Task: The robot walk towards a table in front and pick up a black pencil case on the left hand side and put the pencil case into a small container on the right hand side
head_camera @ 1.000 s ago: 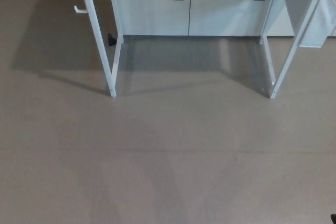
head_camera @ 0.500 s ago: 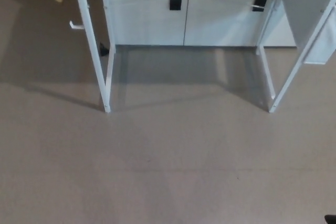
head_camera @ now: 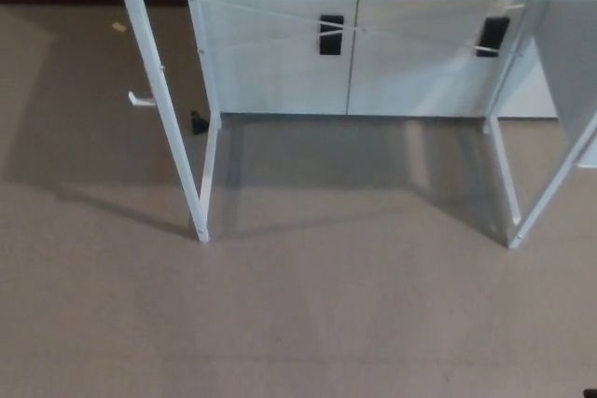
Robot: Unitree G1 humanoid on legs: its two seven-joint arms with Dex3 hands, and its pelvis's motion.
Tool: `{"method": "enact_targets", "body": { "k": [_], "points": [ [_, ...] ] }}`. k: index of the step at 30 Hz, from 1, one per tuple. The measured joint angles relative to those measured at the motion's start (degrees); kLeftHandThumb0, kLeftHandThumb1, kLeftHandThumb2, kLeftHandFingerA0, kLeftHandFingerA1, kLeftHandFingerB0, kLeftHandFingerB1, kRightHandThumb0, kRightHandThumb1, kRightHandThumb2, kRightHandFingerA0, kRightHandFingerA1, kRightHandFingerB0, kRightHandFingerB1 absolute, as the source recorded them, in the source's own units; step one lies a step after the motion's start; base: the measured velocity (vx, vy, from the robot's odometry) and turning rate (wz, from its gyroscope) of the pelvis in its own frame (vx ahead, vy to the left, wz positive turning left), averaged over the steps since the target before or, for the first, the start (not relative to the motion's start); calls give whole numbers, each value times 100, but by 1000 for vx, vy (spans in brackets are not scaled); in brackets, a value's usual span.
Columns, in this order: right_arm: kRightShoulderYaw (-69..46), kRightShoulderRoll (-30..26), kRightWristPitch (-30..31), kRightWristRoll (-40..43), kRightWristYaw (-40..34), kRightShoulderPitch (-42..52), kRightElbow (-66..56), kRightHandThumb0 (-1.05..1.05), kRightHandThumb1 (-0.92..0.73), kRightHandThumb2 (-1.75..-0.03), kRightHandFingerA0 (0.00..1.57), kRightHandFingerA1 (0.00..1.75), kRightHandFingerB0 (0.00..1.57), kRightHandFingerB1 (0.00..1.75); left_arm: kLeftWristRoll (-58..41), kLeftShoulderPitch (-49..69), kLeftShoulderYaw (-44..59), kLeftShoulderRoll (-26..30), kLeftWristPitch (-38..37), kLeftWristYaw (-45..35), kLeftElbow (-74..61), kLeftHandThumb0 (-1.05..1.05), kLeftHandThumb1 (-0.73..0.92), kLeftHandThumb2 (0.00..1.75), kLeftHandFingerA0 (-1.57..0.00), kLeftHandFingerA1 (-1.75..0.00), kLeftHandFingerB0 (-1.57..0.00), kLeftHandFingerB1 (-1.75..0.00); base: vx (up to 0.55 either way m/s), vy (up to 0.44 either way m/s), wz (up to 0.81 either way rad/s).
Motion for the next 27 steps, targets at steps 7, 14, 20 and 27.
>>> {"method": "enact_targets", "body": {
  "k": [7,14,20,27],
  "points": [
    [-1,-4,-59,4,-3,33,78,-42,-46,-72,55,51,39,46,2,57,-15,2,-17,-5,71,-19,51,55,-42,-47,-34,-34,239,115,-14],
    [12,34,-93,6,15,10,88,-44,-46,-73,55,51,38,46,12,-2,-49,76,-58,2,53,-19,50,54,-45,-48,-34,-34,276,173,-12],
    [12,33,-93,2,13,-25,47,-43,-46,-72,57,52,40,47,12,-76,-69,74,-57,31,49,-15,33,84,-38,-63,-20,-52,255,-1,7],
    [26,-19,-94,-12,7,-153,98,-46,-46,-74,56,52,39,47,14,-141,-90,44,-59,39,45,-19,49,54,-44,-50,-34,-34,368,-90,17]
  ]
}}
